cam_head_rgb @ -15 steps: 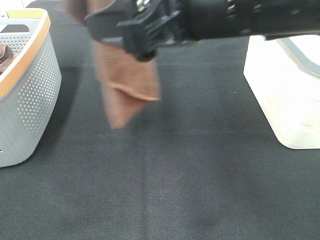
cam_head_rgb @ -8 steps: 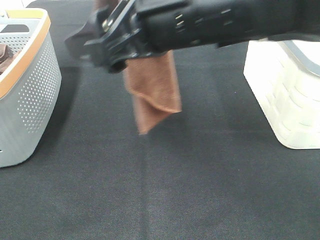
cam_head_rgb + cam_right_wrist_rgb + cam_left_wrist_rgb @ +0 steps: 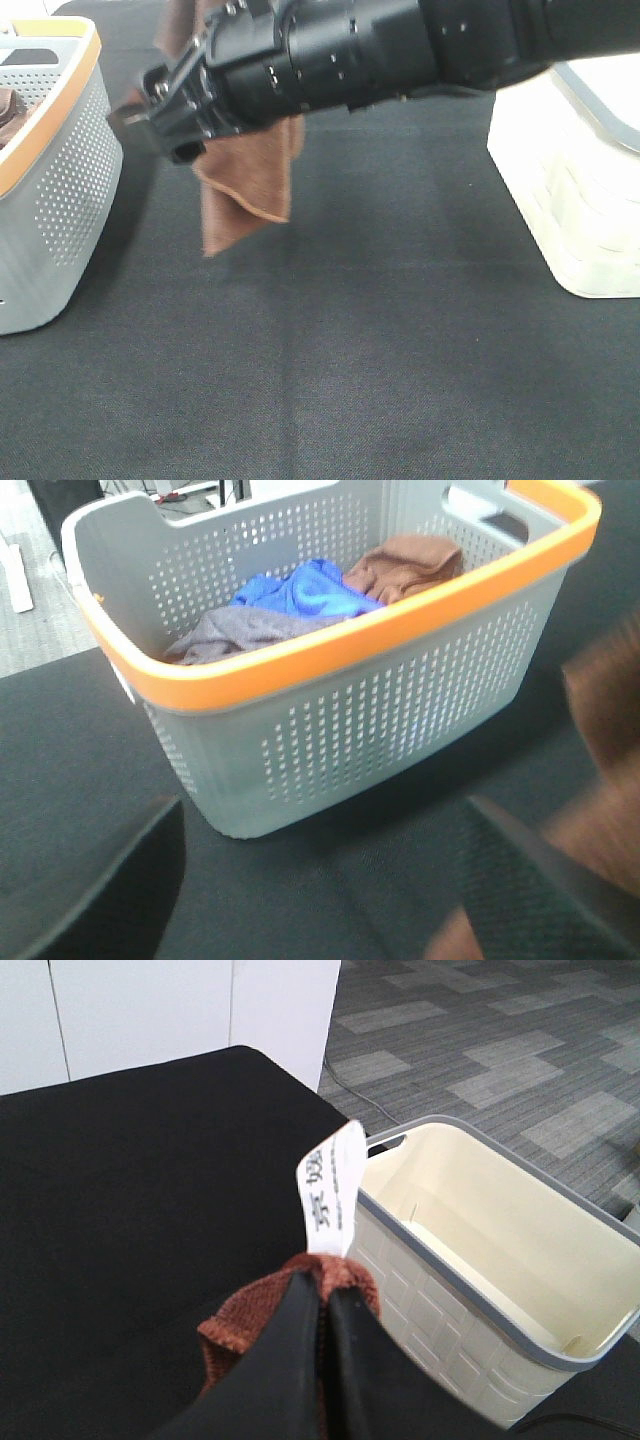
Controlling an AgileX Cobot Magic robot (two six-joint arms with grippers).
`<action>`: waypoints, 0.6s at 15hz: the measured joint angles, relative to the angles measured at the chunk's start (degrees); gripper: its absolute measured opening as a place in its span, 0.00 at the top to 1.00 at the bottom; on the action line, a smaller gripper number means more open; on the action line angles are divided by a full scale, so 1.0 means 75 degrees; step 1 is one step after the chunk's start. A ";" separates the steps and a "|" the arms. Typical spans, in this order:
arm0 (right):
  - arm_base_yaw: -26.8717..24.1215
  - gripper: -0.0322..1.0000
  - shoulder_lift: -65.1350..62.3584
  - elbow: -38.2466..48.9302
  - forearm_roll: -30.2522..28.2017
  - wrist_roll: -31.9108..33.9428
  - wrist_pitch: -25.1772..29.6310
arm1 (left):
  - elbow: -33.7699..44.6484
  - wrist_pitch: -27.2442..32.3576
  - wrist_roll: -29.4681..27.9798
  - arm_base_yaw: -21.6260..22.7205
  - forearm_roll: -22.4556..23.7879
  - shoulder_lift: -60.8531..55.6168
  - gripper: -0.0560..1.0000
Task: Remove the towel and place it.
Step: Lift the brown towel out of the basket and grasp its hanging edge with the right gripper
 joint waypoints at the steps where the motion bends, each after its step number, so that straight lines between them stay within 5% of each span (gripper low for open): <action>1: 0.0153 0.28 0.0000 -0.0069 -0.0138 -0.0031 -0.0061 | 0.0000 -0.0015 0.0000 0.0000 0.0000 0.0023 0.95; 3: 0.0581 0.28 0.0000 -0.0084 -0.0336 -0.0130 -0.0550 | 0.0000 -0.0015 0.0000 0.0000 0.0000 0.0023 0.95; 6: 0.0840 0.28 0.0000 -0.0084 -0.0374 -0.0183 -0.2498 | 0.0000 -0.0015 0.0000 0.0000 -0.0283 0.0023 0.95; 9: 0.0840 0.28 0.0046 -0.0084 -0.0390 -0.0183 -0.3102 | 0.0000 -0.0015 0.0000 0.0000 -0.0642 0.0023 0.95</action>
